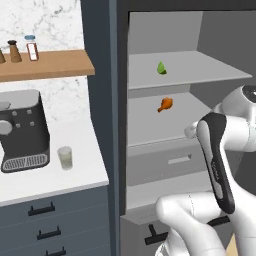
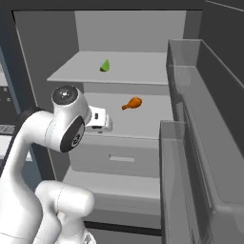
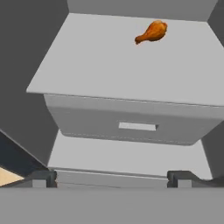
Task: Grab a lemon wedge from the fridge and one ice cube from the ice bowl, and put them in the glass of lemonade.
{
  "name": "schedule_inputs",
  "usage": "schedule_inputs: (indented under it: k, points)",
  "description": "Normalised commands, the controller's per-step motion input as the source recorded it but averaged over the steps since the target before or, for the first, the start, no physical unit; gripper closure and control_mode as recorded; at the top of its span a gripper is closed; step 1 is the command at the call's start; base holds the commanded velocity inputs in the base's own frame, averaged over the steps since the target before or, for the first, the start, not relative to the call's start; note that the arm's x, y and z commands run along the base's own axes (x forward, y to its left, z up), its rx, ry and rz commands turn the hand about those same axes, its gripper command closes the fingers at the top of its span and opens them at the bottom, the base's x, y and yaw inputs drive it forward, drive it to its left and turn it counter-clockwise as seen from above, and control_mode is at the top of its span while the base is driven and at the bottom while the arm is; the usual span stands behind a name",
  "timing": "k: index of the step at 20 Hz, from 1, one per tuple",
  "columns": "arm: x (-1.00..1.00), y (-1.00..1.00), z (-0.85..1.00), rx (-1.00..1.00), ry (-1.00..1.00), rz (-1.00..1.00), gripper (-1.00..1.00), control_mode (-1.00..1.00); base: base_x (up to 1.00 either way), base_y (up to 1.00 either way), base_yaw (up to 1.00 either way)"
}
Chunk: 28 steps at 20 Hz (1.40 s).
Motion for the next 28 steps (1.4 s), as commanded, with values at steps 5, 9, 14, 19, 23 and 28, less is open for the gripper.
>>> schedule_inputs:
  k: [5,9,14,19,23,28]
  points:
    - [0.41,0.3,0.63,-0.01,-0.07,0.0,-1.0,-1.0,0.0,0.0,0.0]
    - [0.24,0.04,0.69,0.02,-0.1,0.0,-1.0,-1.0,0.0,0.0,0.0]
    - [0.08,0.0,0.47,0.03,-0.19,0.01,-1.0,-1.0,0.0,0.0,0.0]
    - [0.07,0.0,0.23,0.02,-0.18,0.0,-1.0,-1.0,0.0,0.0,0.0]
    - [0.19,0.0,0.34,0.02,-0.11,0.0,-1.0,-1.0,0.0,0.0,0.0]
    - [0.26,0.0,0.51,0.07,0.0,-0.06,-1.0,-1.0,0.0,0.0,0.0]
